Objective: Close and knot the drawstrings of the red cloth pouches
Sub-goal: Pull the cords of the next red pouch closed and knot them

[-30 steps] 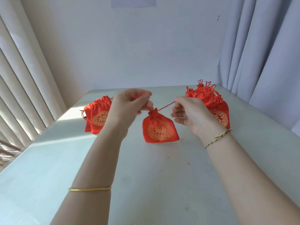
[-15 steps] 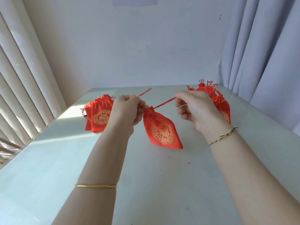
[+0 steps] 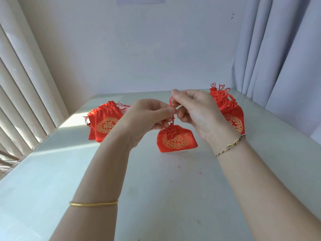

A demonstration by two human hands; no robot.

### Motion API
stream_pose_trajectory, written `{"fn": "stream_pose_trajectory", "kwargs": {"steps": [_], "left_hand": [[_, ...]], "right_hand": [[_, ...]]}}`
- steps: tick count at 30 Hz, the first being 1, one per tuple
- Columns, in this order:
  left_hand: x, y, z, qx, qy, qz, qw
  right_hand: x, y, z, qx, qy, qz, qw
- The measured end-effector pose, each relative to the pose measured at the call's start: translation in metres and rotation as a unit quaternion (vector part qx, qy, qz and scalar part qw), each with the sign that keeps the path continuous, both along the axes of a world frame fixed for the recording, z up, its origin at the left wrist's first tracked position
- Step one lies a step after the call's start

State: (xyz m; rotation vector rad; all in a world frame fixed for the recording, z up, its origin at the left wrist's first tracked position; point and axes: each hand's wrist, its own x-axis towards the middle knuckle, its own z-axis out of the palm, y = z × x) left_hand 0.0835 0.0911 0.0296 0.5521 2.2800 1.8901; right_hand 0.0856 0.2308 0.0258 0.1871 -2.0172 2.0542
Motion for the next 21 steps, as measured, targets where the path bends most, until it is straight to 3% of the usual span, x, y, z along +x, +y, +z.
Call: {"fn": "stream_pose_trajectory", "kwargs": {"steps": [5, 7, 11, 15, 21], "left_hand": [[-0.003, -0.003, -0.003, 0.042, -0.016, 0.004, 0.999], [-0.004, -0.003, -0.003, 0.053, -0.016, 0.020, 0.998], [-0.008, -0.006, -0.005, 0.058, -0.016, 0.073, 0.996], [-0.010, -0.005, -0.006, 0.057, -0.007, 0.112, 0.992], [-0.012, -0.003, -0.008, 0.052, 0.004, 0.156, 0.986]], "right_hand": [[0.001, -0.002, 0.000, -0.097, -0.113, 0.120, 0.981], [0.000, -0.002, -0.002, -0.067, -0.108, 0.114, 0.985], [-0.002, -0.001, -0.005, 0.001, -0.043, 0.084, 0.996], [-0.003, -0.006, -0.011, 0.139, 0.075, 0.032, 0.987], [-0.008, -0.009, -0.017, 0.192, 0.142, -0.038, 0.970]]}}
